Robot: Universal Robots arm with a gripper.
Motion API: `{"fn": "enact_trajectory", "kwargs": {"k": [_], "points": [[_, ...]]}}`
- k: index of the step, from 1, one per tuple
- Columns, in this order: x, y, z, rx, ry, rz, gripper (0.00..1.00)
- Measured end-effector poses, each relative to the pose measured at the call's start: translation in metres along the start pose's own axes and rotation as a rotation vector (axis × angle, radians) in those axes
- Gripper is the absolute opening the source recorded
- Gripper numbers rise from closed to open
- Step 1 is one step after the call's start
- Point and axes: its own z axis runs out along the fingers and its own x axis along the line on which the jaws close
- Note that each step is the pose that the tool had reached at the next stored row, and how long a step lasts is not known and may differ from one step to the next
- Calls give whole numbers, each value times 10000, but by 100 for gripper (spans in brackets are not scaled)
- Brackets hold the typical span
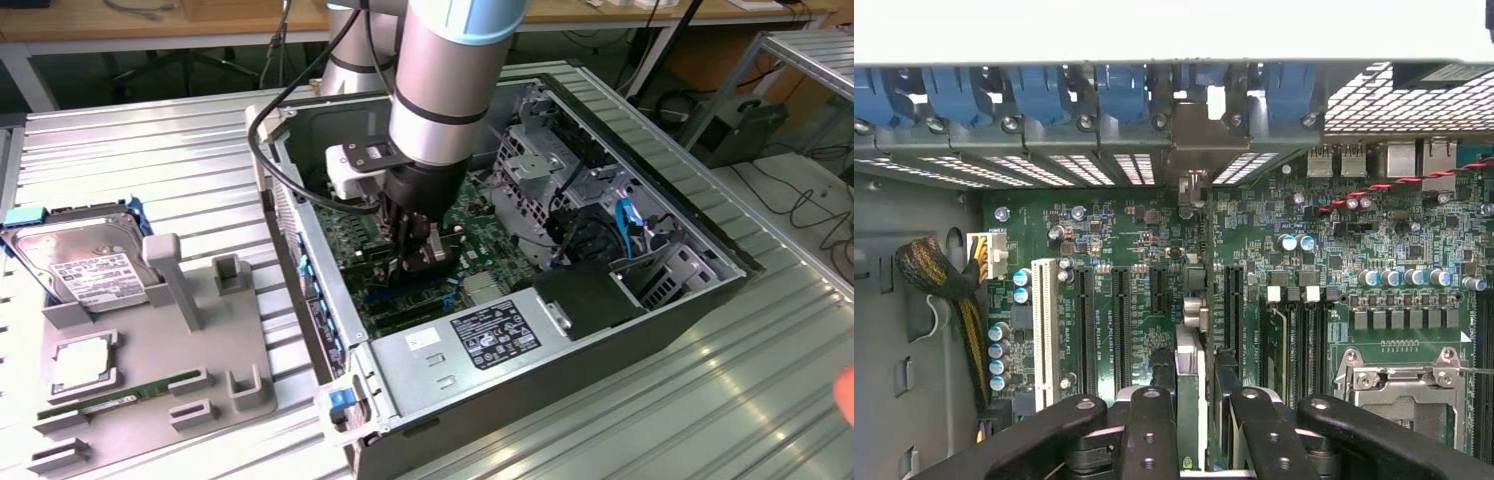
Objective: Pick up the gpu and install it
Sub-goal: 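Insert the gpu into the slot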
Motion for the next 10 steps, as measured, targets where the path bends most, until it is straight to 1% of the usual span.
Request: {"fn": "enact_trajectory", "kwargs": {"k": [5,6,10], "points": [[0,0,2,2,-4,0,27],[0,0,0,-1,0,1,34],[0,0,-1,-1,1,0,34]]}}
